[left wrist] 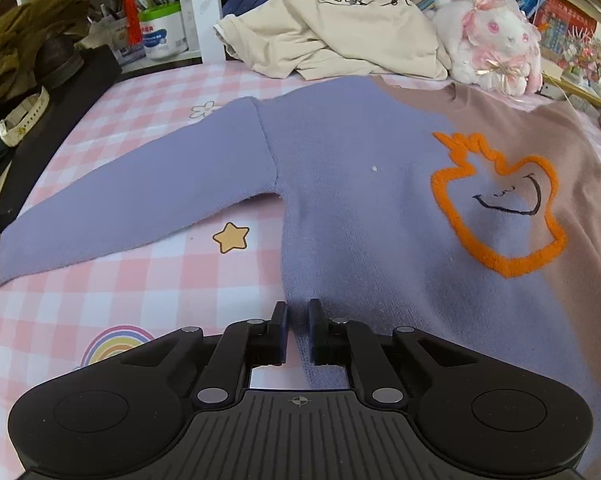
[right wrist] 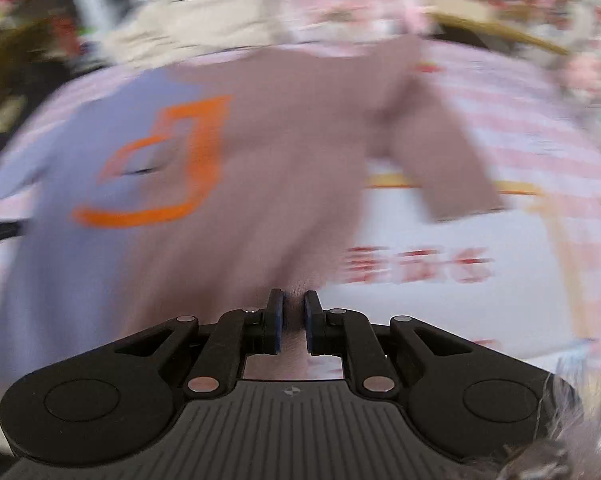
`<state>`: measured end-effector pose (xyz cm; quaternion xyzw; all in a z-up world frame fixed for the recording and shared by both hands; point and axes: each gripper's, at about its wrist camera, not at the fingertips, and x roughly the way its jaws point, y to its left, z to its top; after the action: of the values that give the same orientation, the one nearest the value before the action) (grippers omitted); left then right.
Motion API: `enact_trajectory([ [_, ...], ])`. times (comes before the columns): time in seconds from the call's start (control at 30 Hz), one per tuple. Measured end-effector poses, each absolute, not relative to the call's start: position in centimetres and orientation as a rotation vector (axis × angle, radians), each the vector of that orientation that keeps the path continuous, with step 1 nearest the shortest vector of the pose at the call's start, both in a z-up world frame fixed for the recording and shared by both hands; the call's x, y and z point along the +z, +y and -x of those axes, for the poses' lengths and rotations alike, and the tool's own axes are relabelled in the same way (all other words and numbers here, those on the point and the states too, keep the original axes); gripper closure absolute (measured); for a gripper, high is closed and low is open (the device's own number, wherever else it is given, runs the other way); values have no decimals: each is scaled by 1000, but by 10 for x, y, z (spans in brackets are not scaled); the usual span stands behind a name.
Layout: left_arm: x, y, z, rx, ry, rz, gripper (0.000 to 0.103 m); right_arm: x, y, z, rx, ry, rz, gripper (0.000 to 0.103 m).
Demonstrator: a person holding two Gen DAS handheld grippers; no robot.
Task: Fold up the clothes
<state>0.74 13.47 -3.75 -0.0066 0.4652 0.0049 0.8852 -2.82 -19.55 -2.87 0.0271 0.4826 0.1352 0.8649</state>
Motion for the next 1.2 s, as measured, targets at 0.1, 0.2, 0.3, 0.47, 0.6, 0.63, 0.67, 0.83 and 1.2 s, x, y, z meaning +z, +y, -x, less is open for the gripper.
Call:
enact_trajectory([
  [0.1, -36, 140, -7, 17, 974, 48, 94, -29, -191, 30, 351, 1043, -101, 89],
  [0.2, -34, 145, -3, 47, 975, 83, 89, -17, -220, 19, 297, 1019, -209, 66],
  [0.3, -30, 147, 8, 58, 954, 116, 88, -17, -252, -8, 177, 1003, -155, 59],
  [0.47, -34, 133, 18, 79, 962, 107, 82, -17, -306, -53, -23, 970, -62, 61],
  [0.6, -35, 121, 21, 122, 955, 70, 81, -29, -317, -74, -29, 990, -39, 64],
  [0.63, -35, 120, 20, 133, 954, 69, 81, -33, -317, -78, -17, 1000, -38, 67],
  [0.67, -35, 120, 19, 142, 955, 74, 81, -34, -314, -76, 4, 997, -22, 70],
  [0.83, -36, 120, 19, 193, 956, 102, 75, -29, -305, -71, 144, 1038, 64, 95],
  [1.2, -35, 107, 22, 258, 952, 91, 75, -6, -401, -76, -194, 825, 279, 95],
])
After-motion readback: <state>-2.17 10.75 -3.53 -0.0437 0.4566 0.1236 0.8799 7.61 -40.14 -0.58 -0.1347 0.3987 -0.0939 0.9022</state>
